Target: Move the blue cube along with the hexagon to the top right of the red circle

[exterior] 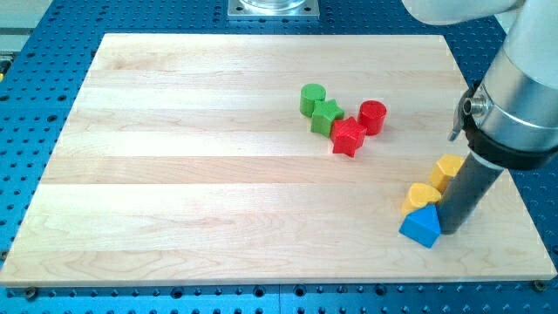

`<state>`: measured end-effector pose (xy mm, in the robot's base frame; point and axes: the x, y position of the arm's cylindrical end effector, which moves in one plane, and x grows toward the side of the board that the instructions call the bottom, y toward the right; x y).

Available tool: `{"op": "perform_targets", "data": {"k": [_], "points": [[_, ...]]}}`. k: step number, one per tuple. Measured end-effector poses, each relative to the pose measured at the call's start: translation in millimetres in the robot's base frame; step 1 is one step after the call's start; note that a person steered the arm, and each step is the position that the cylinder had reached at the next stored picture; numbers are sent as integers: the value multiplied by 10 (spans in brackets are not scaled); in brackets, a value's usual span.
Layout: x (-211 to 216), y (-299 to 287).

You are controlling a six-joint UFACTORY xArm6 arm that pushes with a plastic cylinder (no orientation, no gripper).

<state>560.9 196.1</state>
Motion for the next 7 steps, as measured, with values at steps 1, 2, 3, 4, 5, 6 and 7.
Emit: {"op": "perform_targets", "data": {"k": [1, 2, 3, 4, 5, 6, 7], "points": [[-25, 0], [152, 10], [429, 10], [338, 79], [-139, 273], [-387, 418], [-469, 444]]}}
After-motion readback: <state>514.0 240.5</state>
